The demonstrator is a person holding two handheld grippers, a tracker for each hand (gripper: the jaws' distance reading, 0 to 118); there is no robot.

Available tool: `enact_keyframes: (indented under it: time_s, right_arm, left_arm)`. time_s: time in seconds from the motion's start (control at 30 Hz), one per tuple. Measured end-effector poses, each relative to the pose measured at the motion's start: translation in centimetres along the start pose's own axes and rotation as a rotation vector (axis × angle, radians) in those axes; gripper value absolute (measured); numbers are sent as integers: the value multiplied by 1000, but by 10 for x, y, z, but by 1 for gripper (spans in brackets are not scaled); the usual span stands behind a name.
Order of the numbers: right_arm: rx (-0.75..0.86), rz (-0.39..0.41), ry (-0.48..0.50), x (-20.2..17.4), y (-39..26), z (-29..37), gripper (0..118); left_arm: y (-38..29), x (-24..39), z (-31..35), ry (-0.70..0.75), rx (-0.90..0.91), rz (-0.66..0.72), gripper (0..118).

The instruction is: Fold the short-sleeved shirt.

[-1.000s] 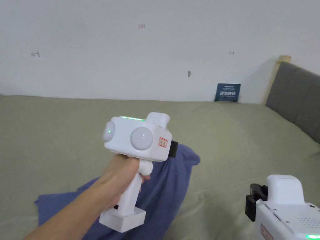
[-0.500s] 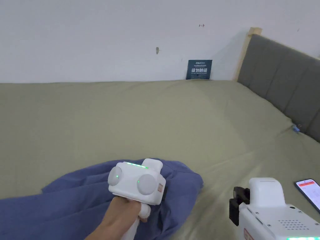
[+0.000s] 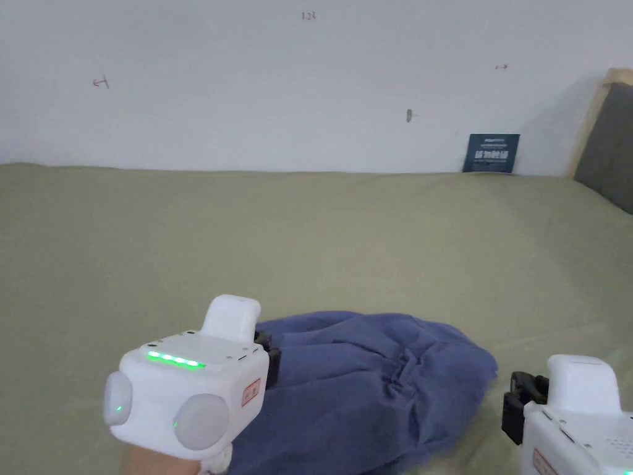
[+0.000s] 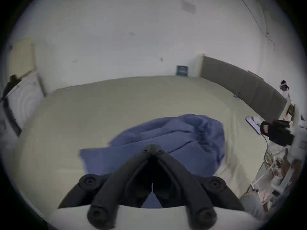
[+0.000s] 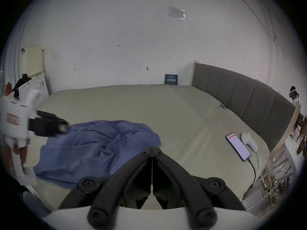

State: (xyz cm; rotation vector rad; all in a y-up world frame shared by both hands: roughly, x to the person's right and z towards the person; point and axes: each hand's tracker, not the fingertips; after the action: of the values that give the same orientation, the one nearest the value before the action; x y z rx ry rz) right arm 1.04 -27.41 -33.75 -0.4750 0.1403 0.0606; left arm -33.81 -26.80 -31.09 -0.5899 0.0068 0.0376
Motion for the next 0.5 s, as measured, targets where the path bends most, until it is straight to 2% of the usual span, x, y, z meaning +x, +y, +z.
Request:
enact_keyframes:
  time_s: [0.07,0.2,0.27,0.4,0.5]
  right_arm:
    - [10,12,14,-12,-3,0,1]
    - [4,13,52,-33,-7,-4,1]
    - [-3,23,64,-42,-9,-7,1]
    - [-23,32,89,-54,-12,-17,1]
    - [-34,56,91,-58,-15,-26,1]
  left_arm:
    - [-15,-29,38,91,20,55,0]
    - [-32,-83,73,230,-9,120,0]
    - [-34,-103,76,225,-16,142,0]
    - [-28,-129,37,208,-92,221,0]
    - [-21,-150,-24,149,-214,283,0]
